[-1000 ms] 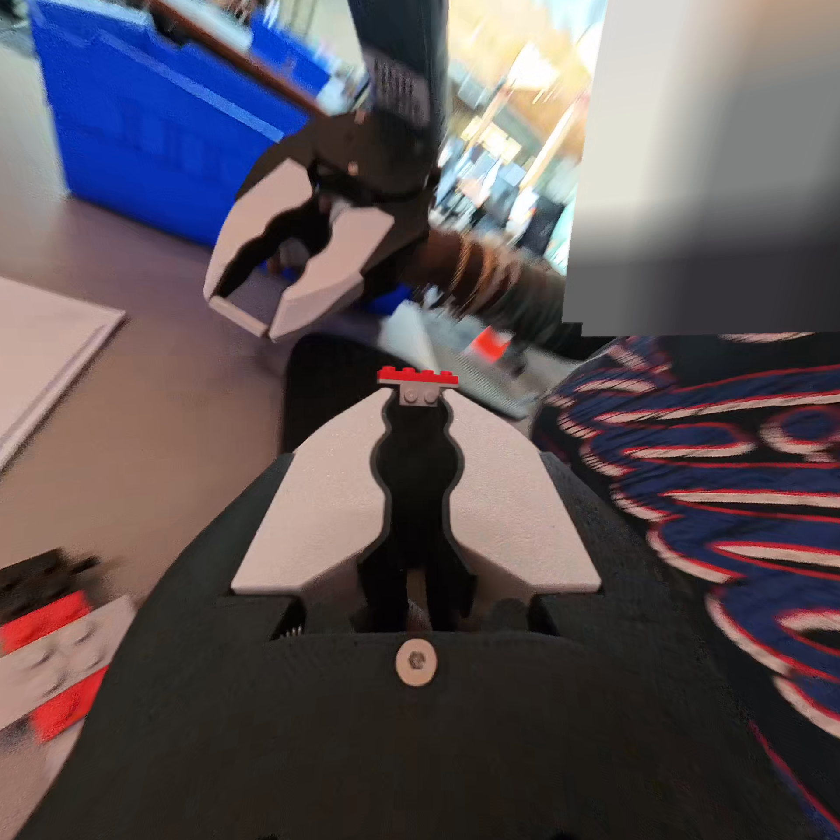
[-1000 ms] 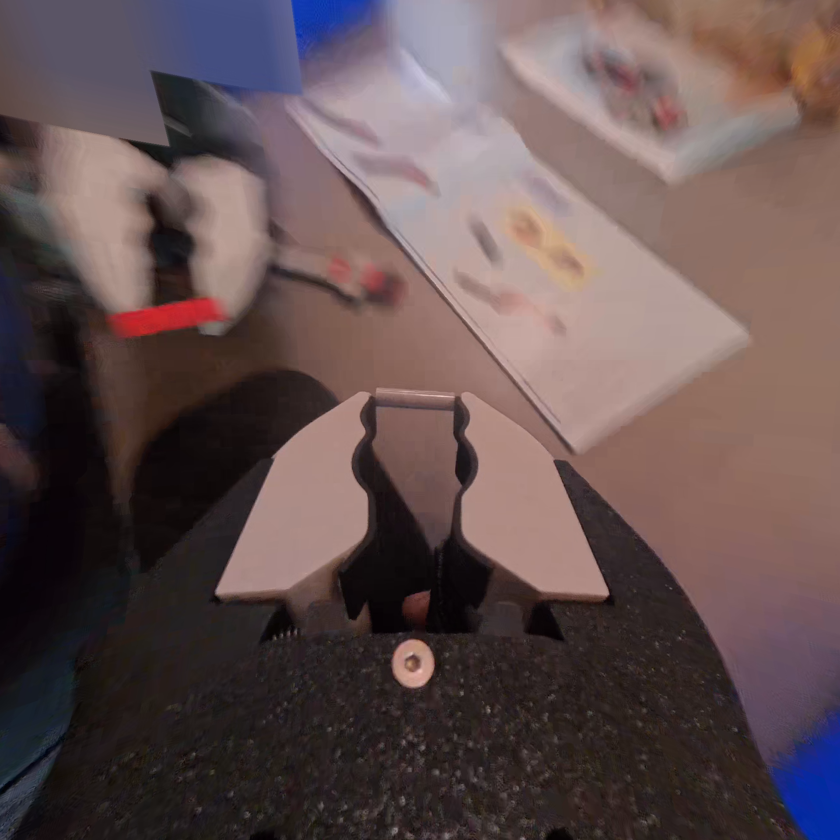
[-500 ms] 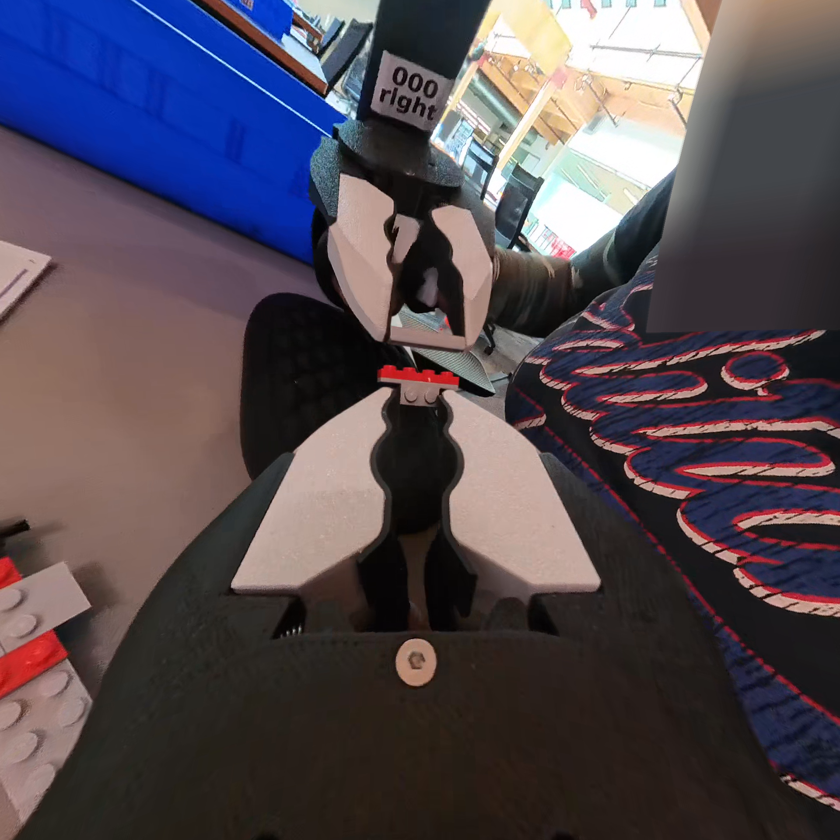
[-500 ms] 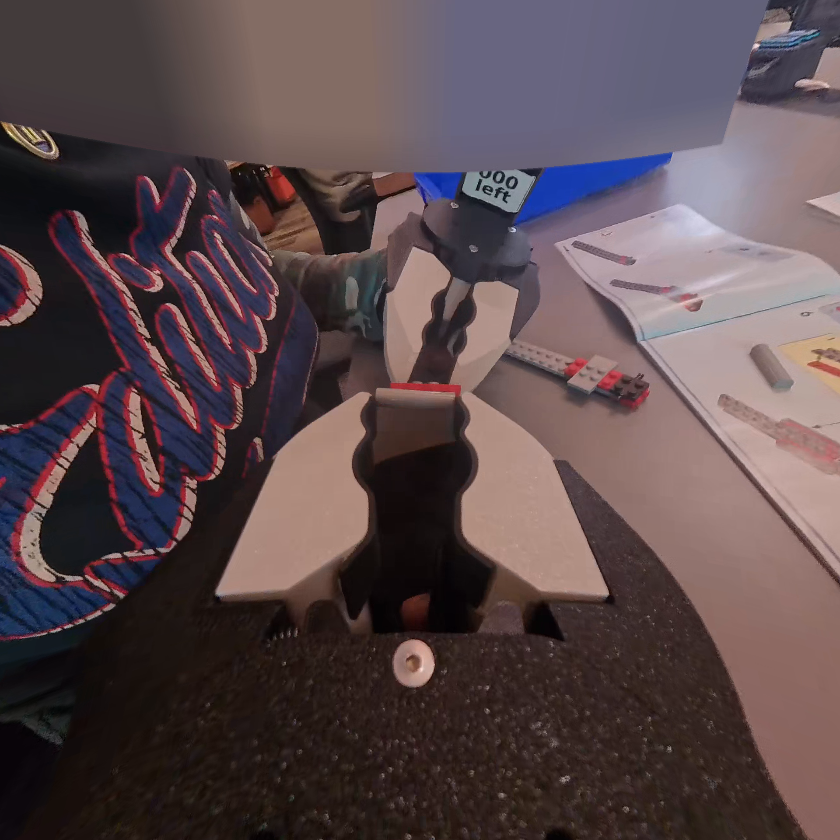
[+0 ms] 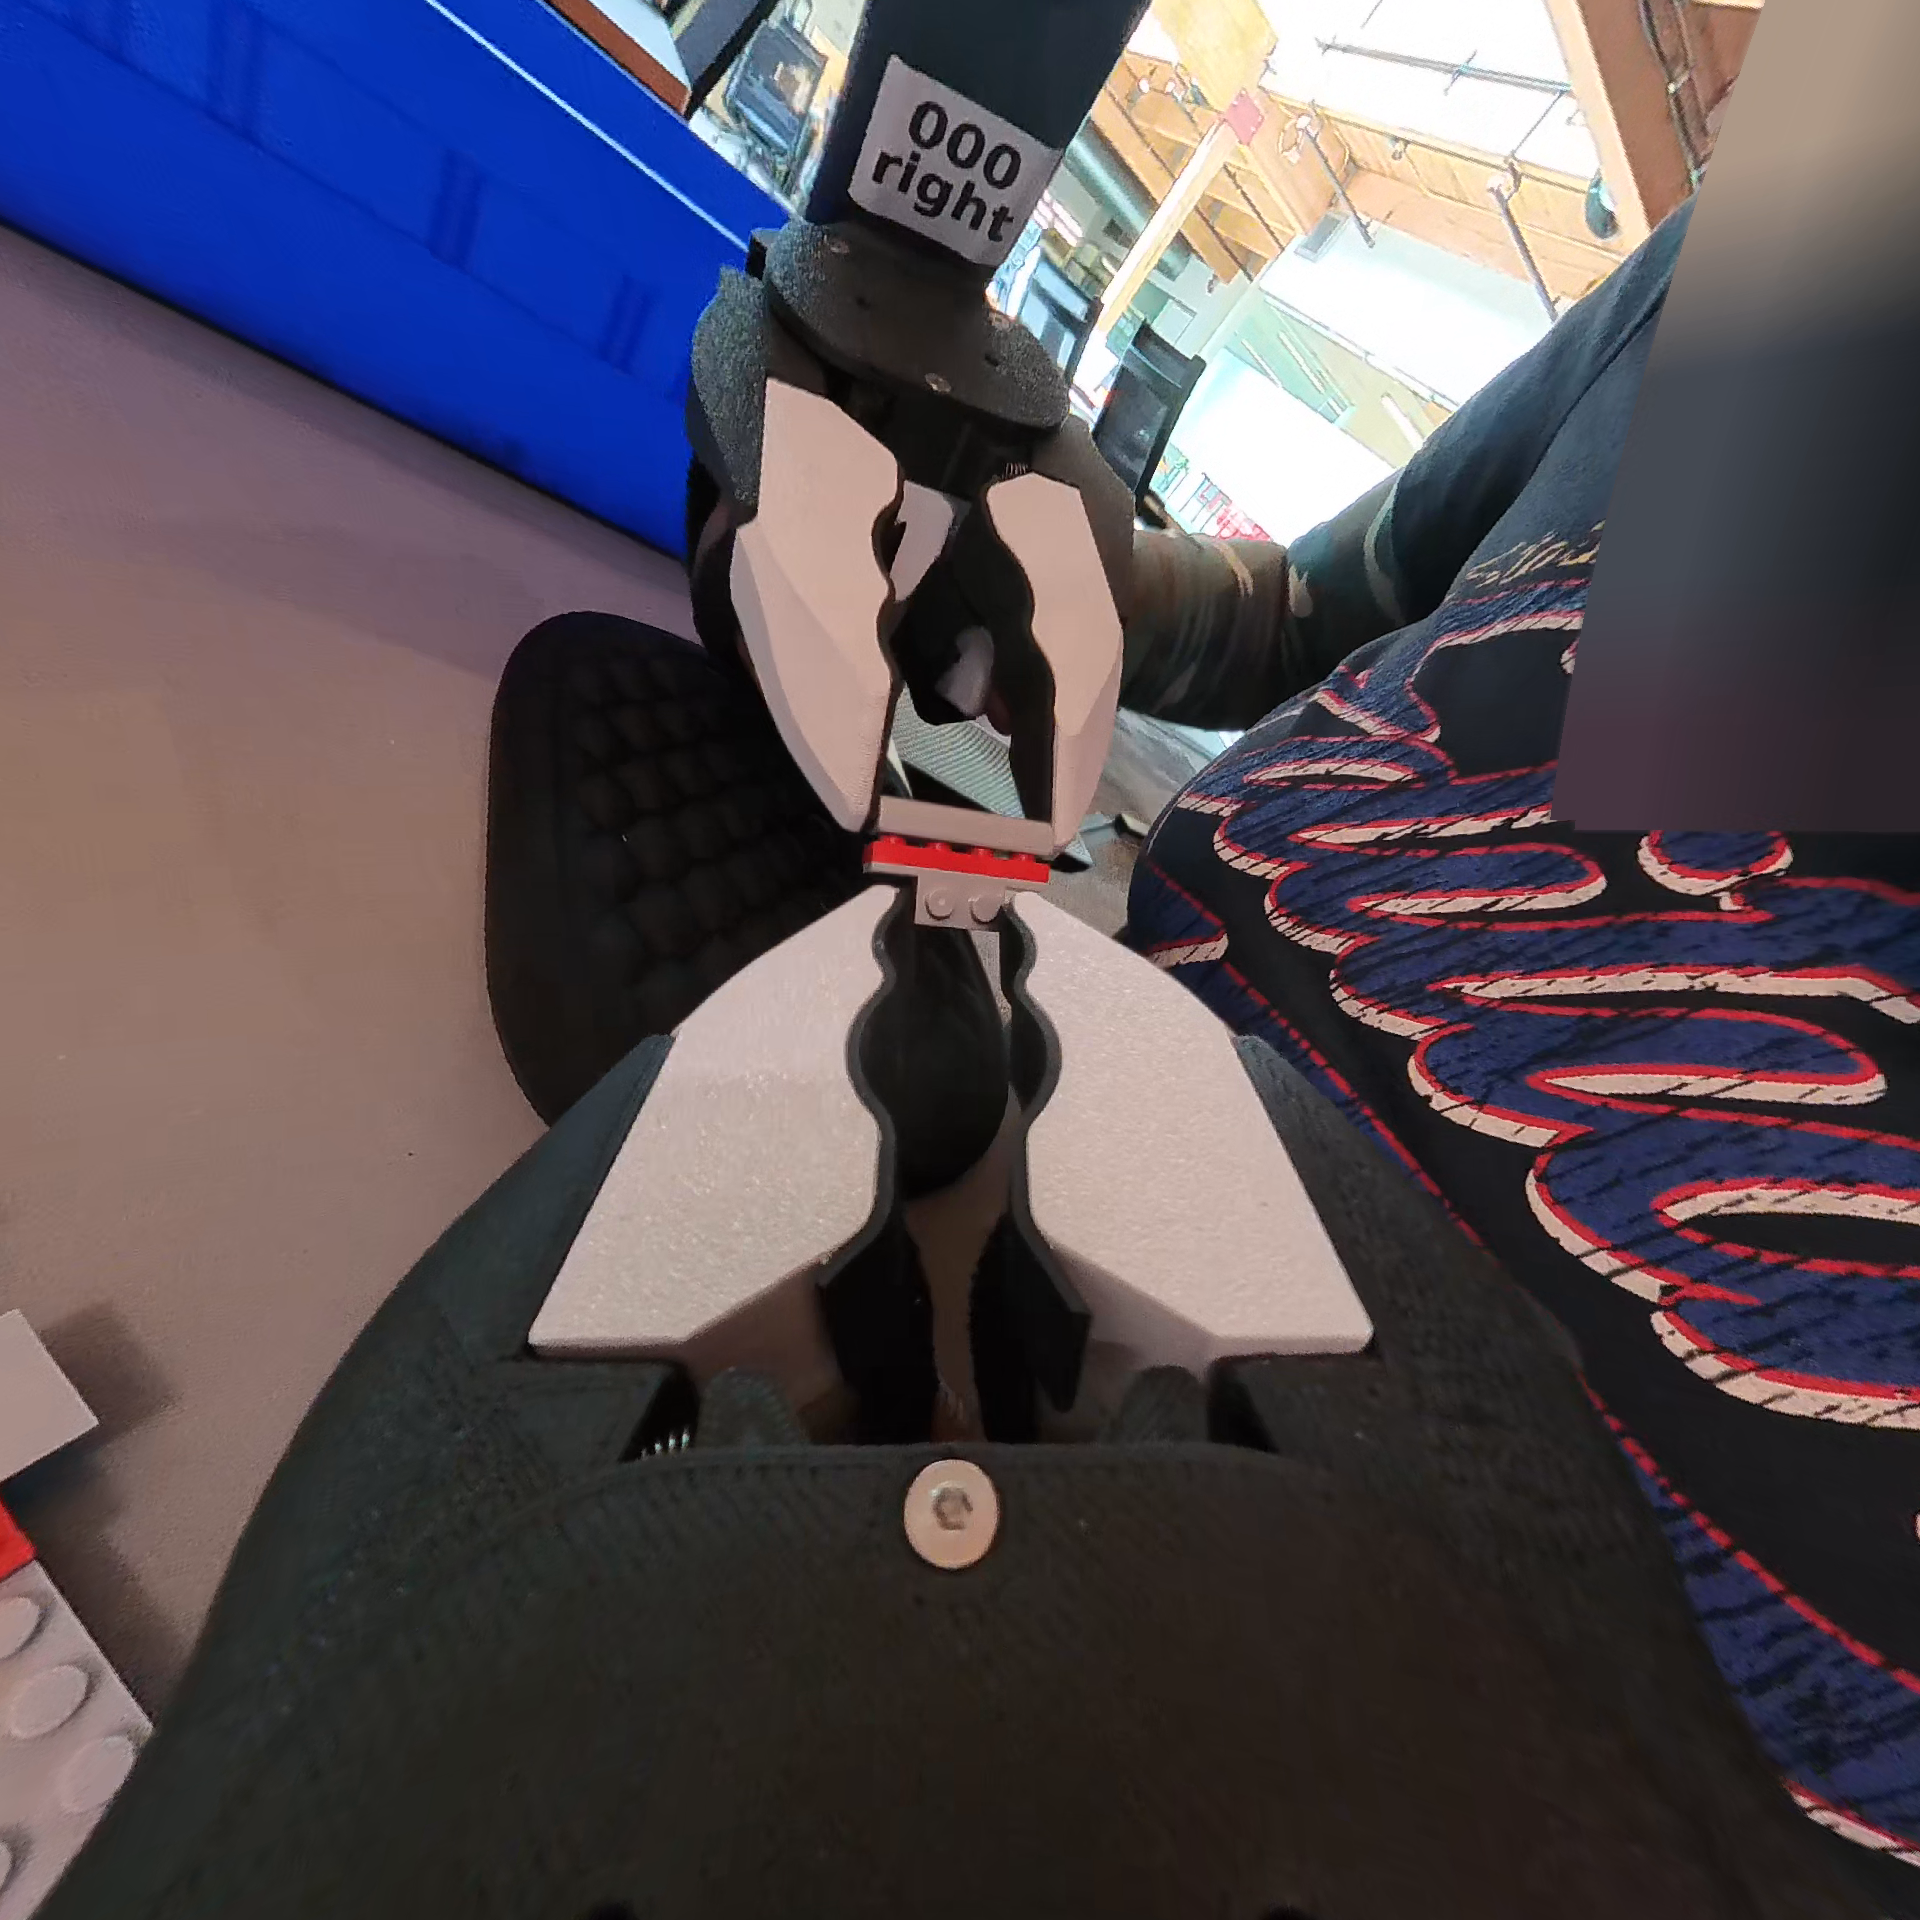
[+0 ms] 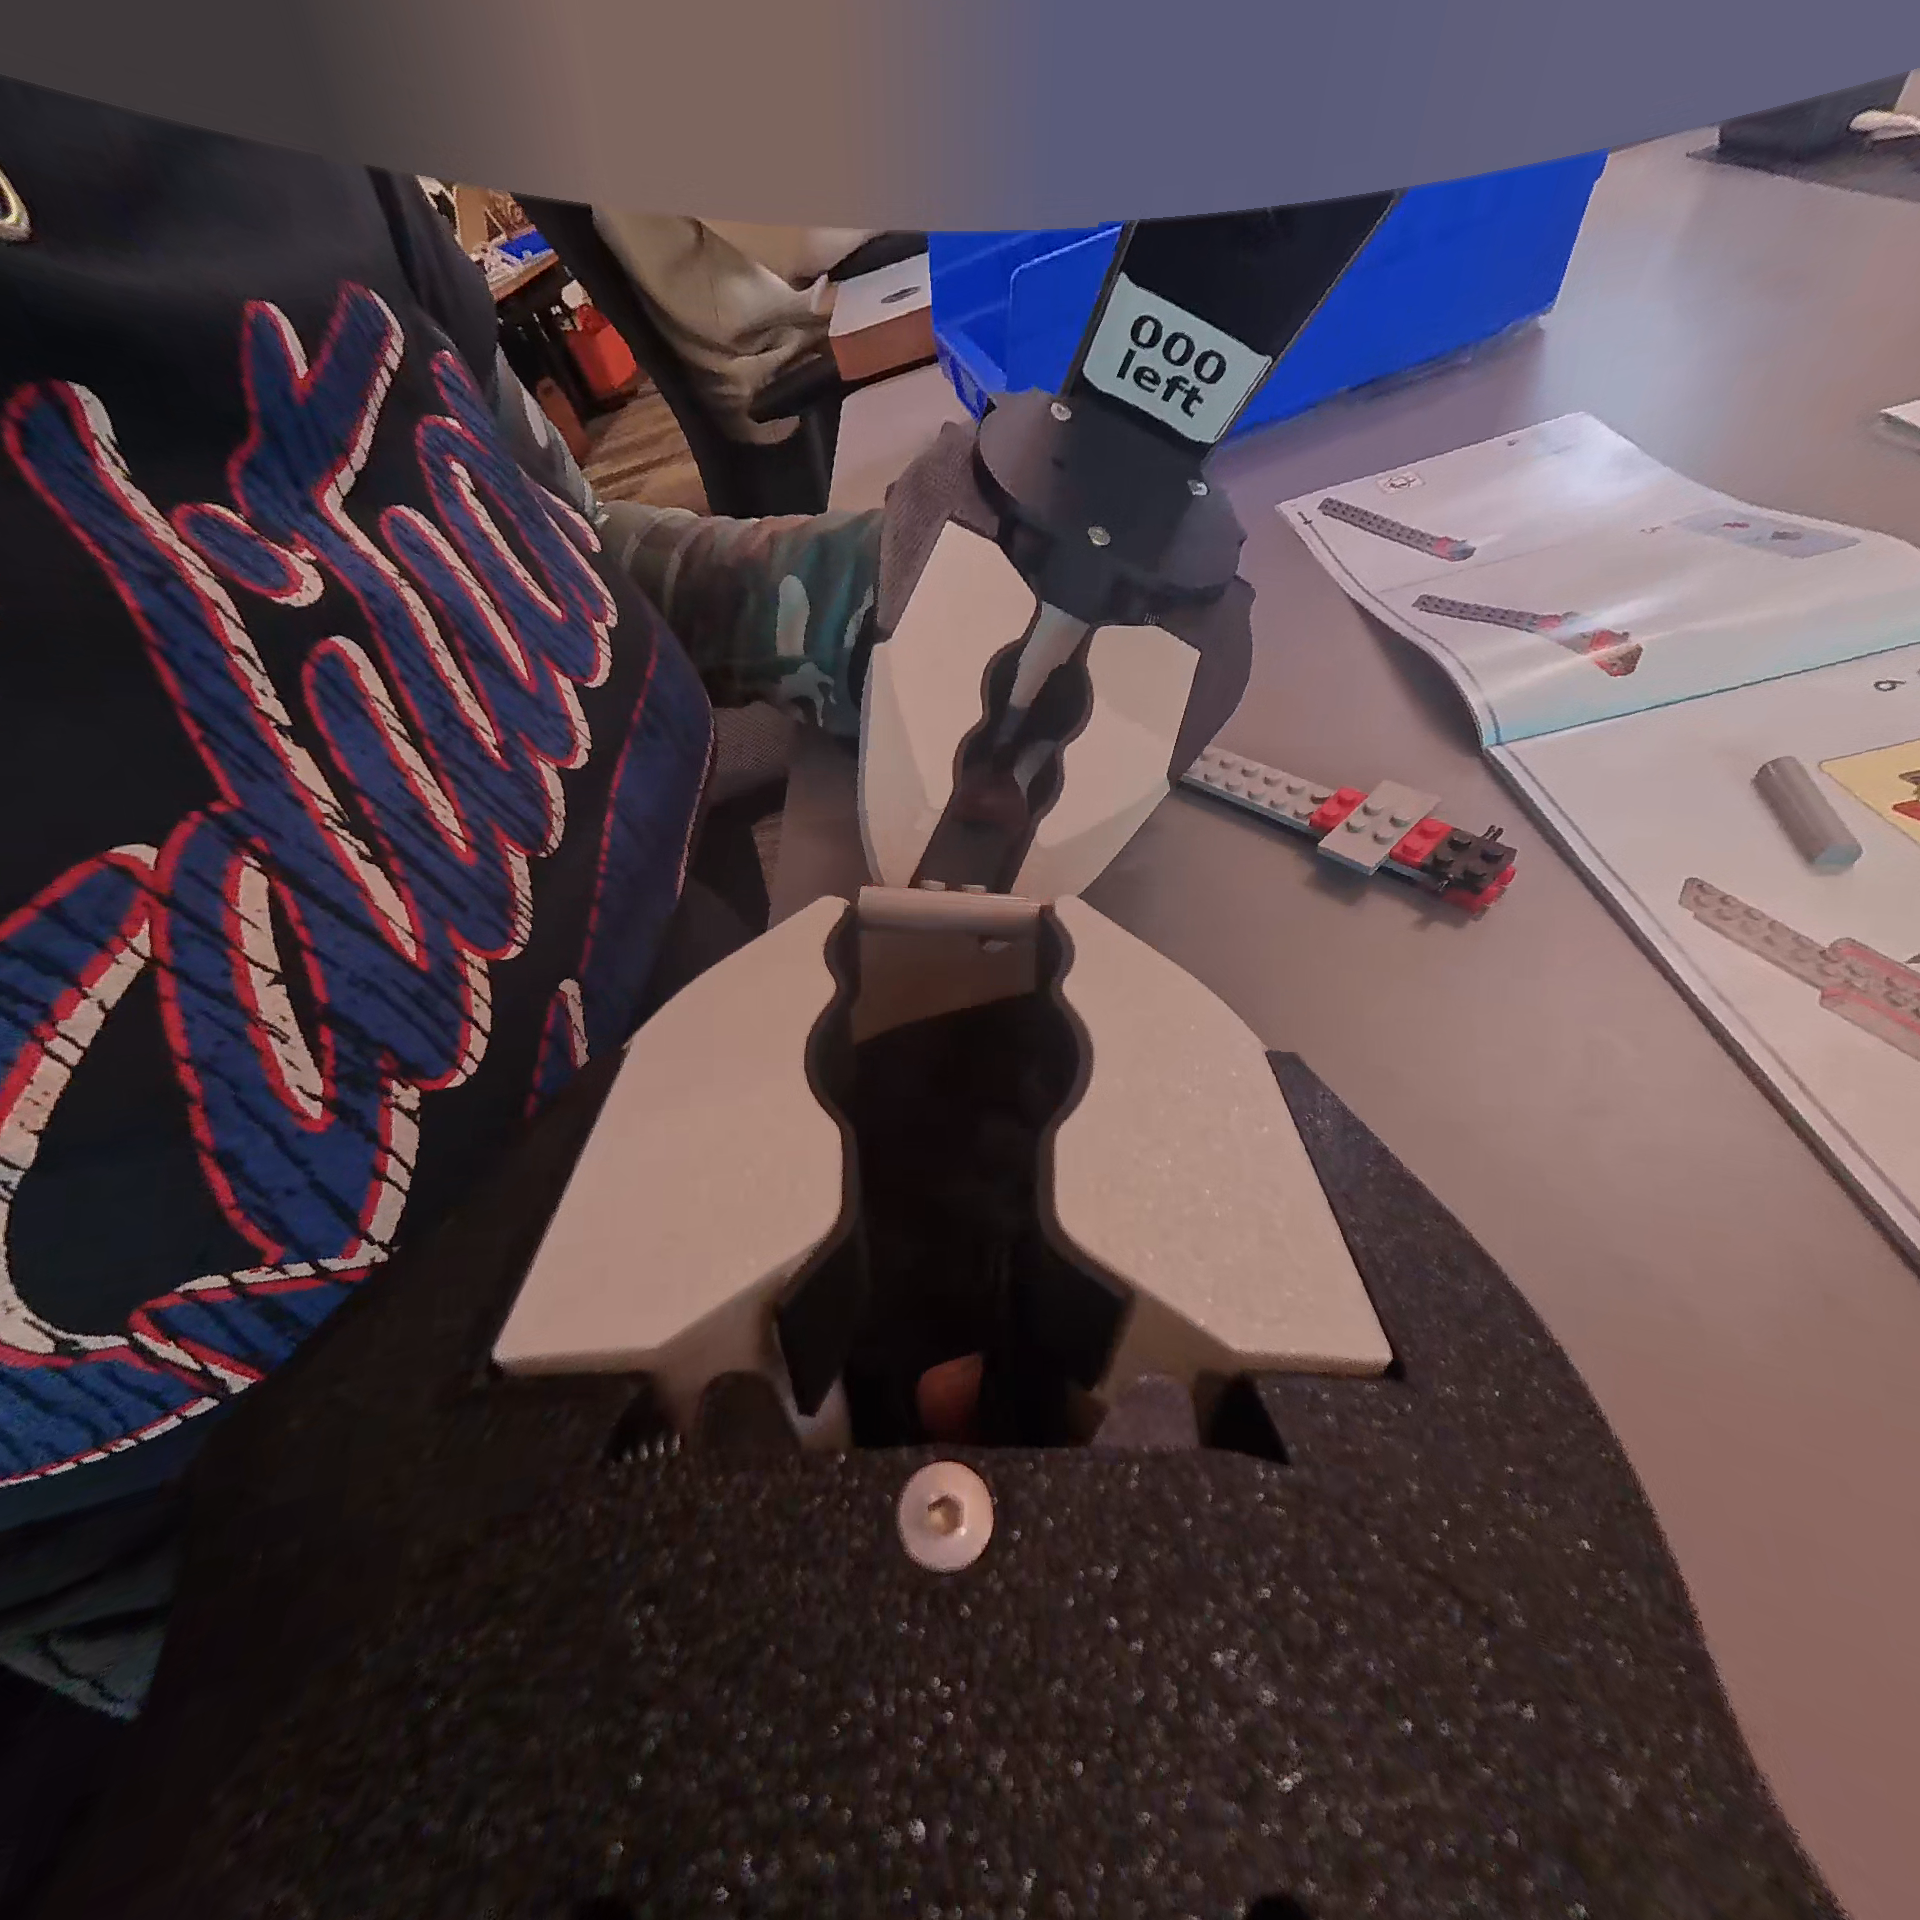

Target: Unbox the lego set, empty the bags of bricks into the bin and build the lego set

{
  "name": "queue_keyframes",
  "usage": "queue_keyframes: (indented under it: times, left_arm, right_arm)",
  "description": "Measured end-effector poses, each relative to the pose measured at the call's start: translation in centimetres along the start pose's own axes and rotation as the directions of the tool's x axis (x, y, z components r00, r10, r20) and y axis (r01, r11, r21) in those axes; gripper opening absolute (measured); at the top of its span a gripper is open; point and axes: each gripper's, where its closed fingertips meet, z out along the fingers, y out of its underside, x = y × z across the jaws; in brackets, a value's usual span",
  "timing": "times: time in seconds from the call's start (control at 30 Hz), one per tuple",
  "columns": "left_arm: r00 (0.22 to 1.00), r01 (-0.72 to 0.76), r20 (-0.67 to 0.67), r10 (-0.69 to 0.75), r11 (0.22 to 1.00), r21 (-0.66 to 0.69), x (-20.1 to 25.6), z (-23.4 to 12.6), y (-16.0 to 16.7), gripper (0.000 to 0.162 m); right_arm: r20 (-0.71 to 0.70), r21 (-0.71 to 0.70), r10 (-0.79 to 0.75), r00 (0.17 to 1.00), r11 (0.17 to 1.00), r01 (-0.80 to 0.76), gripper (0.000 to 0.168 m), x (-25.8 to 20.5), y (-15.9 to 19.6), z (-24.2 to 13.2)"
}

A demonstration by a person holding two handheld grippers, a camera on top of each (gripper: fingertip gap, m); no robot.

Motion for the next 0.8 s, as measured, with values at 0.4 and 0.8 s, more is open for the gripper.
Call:
queue_keyframes:
  times: [0.4,0.8]
  left_arm:
    - [1.000,0.010,0.000,-0.010,0.998,0.054,-0.1,-0.3,-0.6,0.015]
    - [0.999,0.009,-0.035,0.001,0.957,0.290,0.4,-1.8,-3.3,0.015]
  right_arm:
    - [-0.077,0.023,0.021,0.997,1.000,-0.019,0.033,0.2,0.0,0.0]
    - [-0.177,0.201,0.001,0.984,0.979,0.035,0.032,1.0,-2.6,0.1]
